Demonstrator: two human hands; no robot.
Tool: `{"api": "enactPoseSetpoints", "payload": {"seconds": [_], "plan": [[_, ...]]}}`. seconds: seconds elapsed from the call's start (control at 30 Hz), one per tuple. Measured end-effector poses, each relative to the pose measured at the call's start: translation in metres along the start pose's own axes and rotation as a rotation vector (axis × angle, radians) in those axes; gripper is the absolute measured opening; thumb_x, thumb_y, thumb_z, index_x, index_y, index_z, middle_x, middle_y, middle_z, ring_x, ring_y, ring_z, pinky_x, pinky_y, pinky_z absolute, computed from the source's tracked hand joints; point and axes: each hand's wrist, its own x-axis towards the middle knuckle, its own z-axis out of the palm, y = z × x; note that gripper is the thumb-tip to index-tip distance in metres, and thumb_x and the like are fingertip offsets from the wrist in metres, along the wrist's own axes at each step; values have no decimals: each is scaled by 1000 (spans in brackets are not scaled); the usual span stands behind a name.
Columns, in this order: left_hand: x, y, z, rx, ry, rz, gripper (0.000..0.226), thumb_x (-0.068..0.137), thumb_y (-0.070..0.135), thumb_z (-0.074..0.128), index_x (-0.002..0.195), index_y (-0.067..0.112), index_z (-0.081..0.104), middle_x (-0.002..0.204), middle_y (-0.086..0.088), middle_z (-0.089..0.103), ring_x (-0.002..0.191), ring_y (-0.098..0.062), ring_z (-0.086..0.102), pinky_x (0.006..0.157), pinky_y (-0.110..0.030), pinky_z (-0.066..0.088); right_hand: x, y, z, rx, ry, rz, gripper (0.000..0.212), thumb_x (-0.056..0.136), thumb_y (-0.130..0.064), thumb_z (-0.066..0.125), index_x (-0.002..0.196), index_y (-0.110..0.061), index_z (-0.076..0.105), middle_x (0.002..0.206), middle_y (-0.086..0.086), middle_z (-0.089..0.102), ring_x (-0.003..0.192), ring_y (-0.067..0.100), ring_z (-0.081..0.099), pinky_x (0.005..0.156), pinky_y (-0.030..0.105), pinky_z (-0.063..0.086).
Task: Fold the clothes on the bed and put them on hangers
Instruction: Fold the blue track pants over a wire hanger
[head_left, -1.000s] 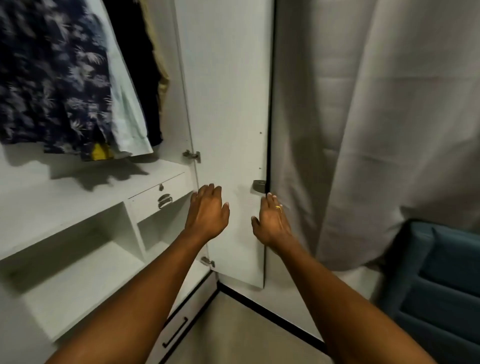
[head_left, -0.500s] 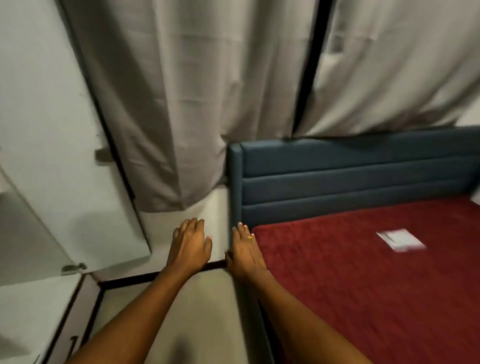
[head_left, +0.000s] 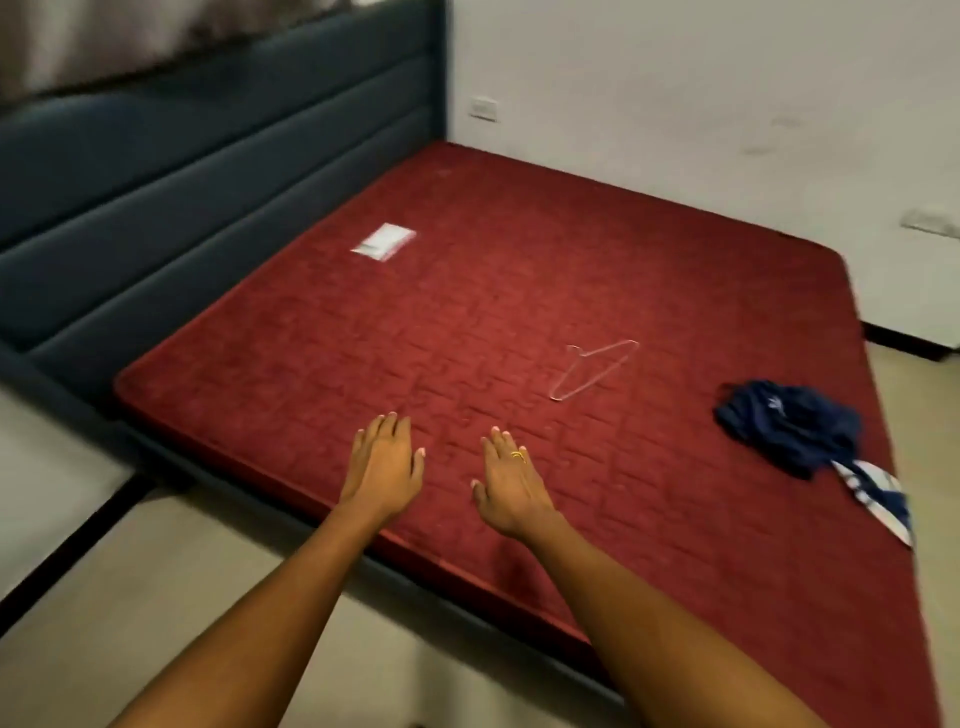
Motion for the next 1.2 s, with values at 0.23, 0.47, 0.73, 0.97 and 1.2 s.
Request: {"api": "enactPoseSetpoints", "payload": {"seconds": [0.23,0.47,0.73,0.97,1.2], "plan": [[16,215,81,19,-158,332,53,100,37,48,144,7,47,154,-17,44,144,-34,37,116,-49,32,-128,209,-36,14,57,379,70,105,-32,45,161,0,15,170,20,6,158,35,6,127,50,13],[25,405,178,29,-279,473,54,101,38,47,147,11,40,159,-15,36,146,-31,32,117,-48,32,-195,420,-20,96,15,592,64,101,-32,53,152,2,33,166,24,21,154,39,20,123,46,26],[74,514,340,-6,-538,324,57,99,38,51,147,10,40,158,-19,37,141,-38,39,112,-49,39,-134,619,28,93,-211,559,71,99,-32,56,155,3,29,168,24,11,156,43,7,126,47,19],[116,520,437,-32,-586,221,47,99,33,54,139,12,45,141,-15,51,125,-40,52,101,-45,47,29,767,4,-267,-141,407,29,96,-25,57,121,-24,70,171,16,-9,155,42,-16,123,67,-1],[104,488,457,-109,-639,127,39,98,28,58,130,9,47,114,-15,61,107,-37,61,89,-42,51,41,795,31,-111,-144,508,31,83,-29,75,111,-14,73,121,11,68,119,33,62,115,51,38]]}}
